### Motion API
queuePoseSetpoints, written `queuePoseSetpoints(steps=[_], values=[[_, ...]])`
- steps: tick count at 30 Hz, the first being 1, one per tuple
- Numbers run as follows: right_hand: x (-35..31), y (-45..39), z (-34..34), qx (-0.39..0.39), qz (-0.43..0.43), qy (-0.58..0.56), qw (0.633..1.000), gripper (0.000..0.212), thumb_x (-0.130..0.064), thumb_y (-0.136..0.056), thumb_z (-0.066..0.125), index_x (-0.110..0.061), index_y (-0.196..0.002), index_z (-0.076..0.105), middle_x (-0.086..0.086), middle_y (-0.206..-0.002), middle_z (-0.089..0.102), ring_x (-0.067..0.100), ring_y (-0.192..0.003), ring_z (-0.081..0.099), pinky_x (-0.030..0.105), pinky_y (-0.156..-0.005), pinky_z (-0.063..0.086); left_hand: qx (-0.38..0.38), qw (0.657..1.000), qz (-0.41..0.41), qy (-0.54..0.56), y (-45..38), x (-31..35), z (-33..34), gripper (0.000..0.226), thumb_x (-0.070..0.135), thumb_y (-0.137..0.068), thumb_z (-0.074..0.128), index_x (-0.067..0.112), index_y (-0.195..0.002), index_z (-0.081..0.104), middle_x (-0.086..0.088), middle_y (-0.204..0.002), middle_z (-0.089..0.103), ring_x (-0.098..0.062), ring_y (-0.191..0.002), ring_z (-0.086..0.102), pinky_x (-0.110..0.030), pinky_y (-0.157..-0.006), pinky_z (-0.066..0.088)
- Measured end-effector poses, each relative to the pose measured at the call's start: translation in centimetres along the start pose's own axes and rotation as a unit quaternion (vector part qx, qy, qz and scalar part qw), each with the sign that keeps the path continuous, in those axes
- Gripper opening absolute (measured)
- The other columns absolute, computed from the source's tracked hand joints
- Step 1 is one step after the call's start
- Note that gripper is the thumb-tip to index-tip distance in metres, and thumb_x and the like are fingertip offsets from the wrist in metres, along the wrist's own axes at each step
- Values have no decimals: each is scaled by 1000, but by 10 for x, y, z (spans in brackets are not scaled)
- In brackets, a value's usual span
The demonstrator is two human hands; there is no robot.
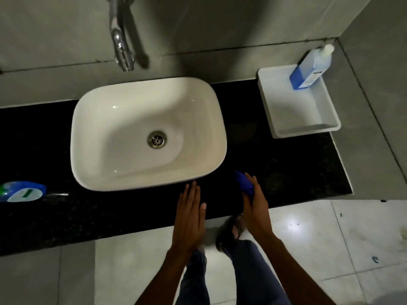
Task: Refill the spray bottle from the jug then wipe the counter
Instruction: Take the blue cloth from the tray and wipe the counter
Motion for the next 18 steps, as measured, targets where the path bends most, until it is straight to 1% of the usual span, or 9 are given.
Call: queuePoseSetpoints(steps=[4, 6, 8, 10, 12, 13, 14, 17, 18], values=[[-12, -25, -29, 43, 12, -49, 998, 51, -33, -103, 53, -52, -148, 38, -11, -147, 55, 14, -138, 55, 48, -119, 45, -27, 998, 28, 47, -38, 52, 34, 55, 38, -114, 27, 25, -167, 17, 14, -176, 9, -6, -164, 2, -39, -134, 21], [-16, -47, -47, 36, 14, -57, 998, 47, -30, -105, 55, -49, -147, 42, -13, -147, 57, 10, -137, 56, 45, -117, 47, -22, 997, 38, 59, -61, 78, 49, 56, 40, -114, 25, 24, -167, 19, 13, -176, 11, -7, -164, 4, -36, -133, 19], [-20, -73, -72, 24, -10, -41, 999, 48, -26, -108, 55, -42, -151, 42, -11, -152, 56, 7, -140, 54, 39, -120, 45, -7, 998, 55, 33, -87, 106, 66, 55, 35, -114, 28, 16, -165, 25, 4, -176, 18, -13, -165, 8, -40, -133, 21], [-31, -100, -94, 2, -50, -19, 999, 50, -23, -108, 54, -37, -154, 40, -12, -154, 53, -4, -141, 49, 24, -121, 39, -13, 998, 57, 8, -114, 126, 80, 55, 29, -113, 34, 11, -165, 26, -1, -176, 18, -18, -166, 7, -47, -133, 21], [-40, -126, -110, -31, -81, -2, 996, 52, -21, -108, 55, -40, -154, 40, -17, -152, 50, -22, -135, 43, 3, -113, 32, -9, 999, 51, -10, -142, 140, 90, 56, 27, -112, 36, 10, -164, 26, -4, -176, 17, -21, -166, 7, -51, -132, 20], [-44, -140, -118, -37, -79, -8, 996, 52, -20, -108, 55, -41, -153, 40, -16, -152, 50, -25, -133, 41, -1, -111, 30, -3, 999, 43, -17, -155, 145, 95, 56, 28, -112, 36, 10, -164, 26, -5, -176, 17, -22, -165, 8, -51, -132, 19], [-48, -155, -126, -29, -85, -16, 996, 51, -18, -108, 55, -36, -153, 42, -14, -154, 50, -23, -135, 41, 1, -112, 30, 5, 999, 34, -27, -167, 148, 98, 57, 30, -112, 34, 10, -165, 25, -5, -176, 17, -23, -165, 8, -52, -132, 18], [-62, -205, -143, 26, -141, -8, 990, 51, -12, -108, 54, -15, -157, 42, -4, -157, 51, 3, -146, 46, 17, -120, 35, 24, 997, 20, -66, -201, 150, 104, 60, 40, -113, 25, 13, -166, 22, -4, -177, 12, -23, -166, 5, -52, -133, 14], [-65, -224, -146, 34, -148, -3, 988, 51, -9, -108, 54, -13, -157, 42, -3, -156, 51, 7, -145, 47, 16, -119, 36, 27, 997, 17, -76, -214, 148, 106, 61, 43, -112, 24, 14, -166, 21, -3, -177, 11, -23, -166, 4, -52, -134, 13]])
Point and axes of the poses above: each hand's wrist, its own y-axis away from the middle knuckle, its own z-axis out of the palm, x = y × z, the point moved 5 cm from there along -y, towards the middle knuckle
